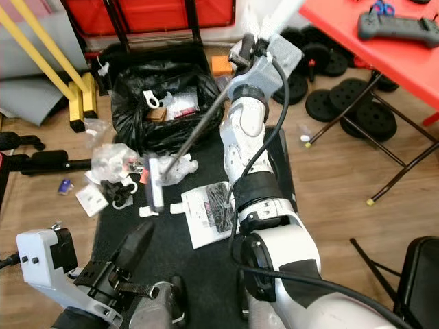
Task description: Sweep floor
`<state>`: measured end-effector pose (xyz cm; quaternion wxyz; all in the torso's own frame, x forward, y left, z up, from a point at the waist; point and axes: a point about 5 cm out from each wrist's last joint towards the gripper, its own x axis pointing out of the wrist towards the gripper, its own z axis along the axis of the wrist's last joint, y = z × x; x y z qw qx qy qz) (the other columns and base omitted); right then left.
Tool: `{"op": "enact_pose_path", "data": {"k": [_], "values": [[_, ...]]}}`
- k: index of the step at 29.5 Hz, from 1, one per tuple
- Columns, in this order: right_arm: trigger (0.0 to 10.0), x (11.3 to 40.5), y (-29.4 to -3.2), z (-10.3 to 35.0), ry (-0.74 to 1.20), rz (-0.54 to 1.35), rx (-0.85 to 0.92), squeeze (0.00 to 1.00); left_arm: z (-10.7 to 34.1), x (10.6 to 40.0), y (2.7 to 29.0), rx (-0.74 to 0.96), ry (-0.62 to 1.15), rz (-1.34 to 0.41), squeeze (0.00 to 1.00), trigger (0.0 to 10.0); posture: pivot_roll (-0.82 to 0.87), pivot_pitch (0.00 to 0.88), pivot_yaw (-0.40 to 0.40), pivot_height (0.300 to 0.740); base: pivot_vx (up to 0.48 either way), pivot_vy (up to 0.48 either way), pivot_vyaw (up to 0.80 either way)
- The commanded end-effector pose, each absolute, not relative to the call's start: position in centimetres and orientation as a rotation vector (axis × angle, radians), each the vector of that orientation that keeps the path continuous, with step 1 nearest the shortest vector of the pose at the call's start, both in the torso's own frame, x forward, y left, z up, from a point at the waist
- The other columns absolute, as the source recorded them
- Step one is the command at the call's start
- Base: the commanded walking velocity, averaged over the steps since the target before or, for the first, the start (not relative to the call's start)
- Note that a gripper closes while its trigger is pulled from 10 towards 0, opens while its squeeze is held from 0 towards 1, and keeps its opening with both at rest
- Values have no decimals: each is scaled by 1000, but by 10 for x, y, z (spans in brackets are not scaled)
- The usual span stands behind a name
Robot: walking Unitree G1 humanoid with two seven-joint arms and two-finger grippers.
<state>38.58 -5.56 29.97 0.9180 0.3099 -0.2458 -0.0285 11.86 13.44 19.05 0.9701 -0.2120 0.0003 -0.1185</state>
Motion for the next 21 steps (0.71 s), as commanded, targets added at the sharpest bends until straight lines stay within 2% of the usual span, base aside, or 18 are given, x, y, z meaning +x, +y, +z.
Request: {"op": "enact_pose_path", "data": {"k": [1,10,14,17,19,21], "values": [[10000,386,-44,285,-436,-64,708,0,189,113,133,-458,12,-244,0,10000,-25,489,-105,740,0,0,0],[10000,384,-21,291,-427,13,727,0,189,108,131,-477,0,-237,0,10000,-22,502,-116,740,0,0,0],[10000,378,-4,301,-470,94,727,0,189,107,130,-478,-3,-233,0,10000,-23,501,-122,740,0,0,0],[10000,378,-4,301,-470,94,727,0,189,107,130,-478,-3,-233,0,10000,-23,501,-122,740,0,0,0],[10000,372,10,308,-511,156,707,0,190,106,130,-477,-8,-231,0,10000,-28,496,-129,740,0,0,0],[10000,372,10,308,-511,156,707,0,190,106,130,-477,-8,-231,0,10000,-28,496,-129,740,0,0,0]]}}
